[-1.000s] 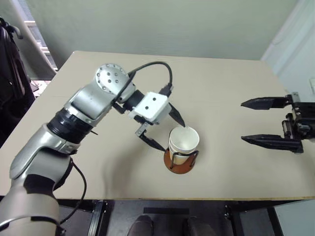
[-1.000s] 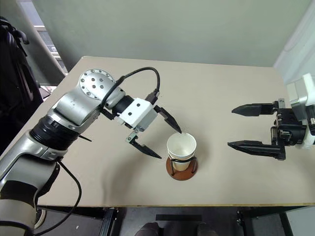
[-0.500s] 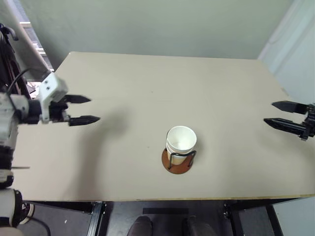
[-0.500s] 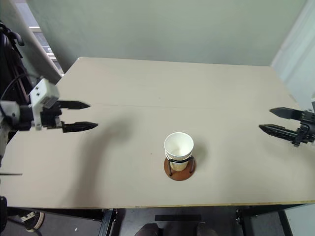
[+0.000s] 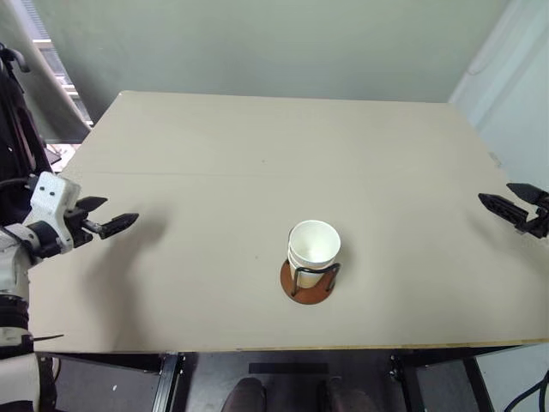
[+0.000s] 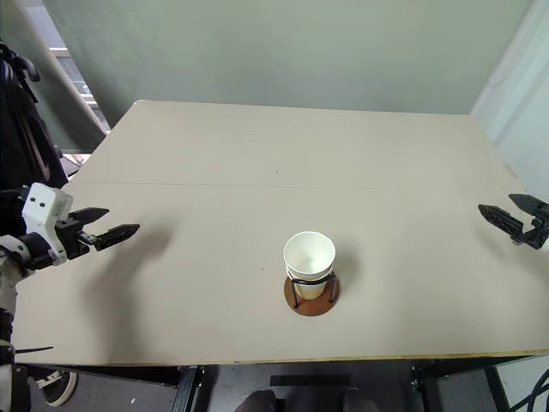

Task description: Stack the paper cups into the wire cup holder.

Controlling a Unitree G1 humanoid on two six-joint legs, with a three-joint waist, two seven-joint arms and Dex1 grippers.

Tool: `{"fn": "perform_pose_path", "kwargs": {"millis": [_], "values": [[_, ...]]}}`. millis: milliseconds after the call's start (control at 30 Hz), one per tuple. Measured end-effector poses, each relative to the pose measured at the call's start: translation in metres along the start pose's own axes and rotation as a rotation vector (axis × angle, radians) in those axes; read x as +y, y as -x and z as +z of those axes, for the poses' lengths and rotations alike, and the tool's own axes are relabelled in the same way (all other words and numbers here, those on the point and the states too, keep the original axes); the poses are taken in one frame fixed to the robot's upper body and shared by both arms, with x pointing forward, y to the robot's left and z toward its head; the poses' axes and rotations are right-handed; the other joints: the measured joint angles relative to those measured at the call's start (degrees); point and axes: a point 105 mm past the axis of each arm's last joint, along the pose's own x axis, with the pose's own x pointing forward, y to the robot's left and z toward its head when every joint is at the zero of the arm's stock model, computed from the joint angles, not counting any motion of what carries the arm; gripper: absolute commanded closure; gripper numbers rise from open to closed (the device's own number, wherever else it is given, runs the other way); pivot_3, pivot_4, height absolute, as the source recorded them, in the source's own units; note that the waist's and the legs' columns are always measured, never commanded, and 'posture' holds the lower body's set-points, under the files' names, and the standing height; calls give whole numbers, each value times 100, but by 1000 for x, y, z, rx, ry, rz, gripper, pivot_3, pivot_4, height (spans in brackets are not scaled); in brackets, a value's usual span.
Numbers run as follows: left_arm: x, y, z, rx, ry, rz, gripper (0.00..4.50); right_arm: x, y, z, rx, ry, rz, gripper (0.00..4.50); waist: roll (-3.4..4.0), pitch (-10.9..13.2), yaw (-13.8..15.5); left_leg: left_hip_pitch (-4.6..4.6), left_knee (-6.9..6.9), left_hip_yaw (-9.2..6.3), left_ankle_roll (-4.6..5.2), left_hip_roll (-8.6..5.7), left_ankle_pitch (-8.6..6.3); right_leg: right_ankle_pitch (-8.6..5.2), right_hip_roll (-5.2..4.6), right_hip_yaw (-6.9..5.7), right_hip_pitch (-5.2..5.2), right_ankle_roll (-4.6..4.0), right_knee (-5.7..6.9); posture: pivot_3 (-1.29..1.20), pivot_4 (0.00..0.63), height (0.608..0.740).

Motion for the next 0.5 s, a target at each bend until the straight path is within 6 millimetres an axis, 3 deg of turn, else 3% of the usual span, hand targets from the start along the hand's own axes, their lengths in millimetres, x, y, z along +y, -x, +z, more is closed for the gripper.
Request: {"fn": "perform_pose_path", "kwargs": {"millis": [100,267,500], "values": [[-5,-1,1,7,5,-31,61,15,-2,1,12,-11,83,0,0,0,0,4,1,7,-4,2,-1,-1,3,2,1,-3,2,0,150,740],[-1,-2,11,-14,-8,-3,61,10,-2,8,2,5,60,0,-1,0,-5,18,3,0,-4,5,-1,1,4,6,5,-6,16,0,150,740],[-5,-2,7,9,3,-16,61,11,0,2,20,-10,63,0,0,0,-17,17,2,1,-4,5,-1,0,5,6,4,-7,17,0,150,740]]}}
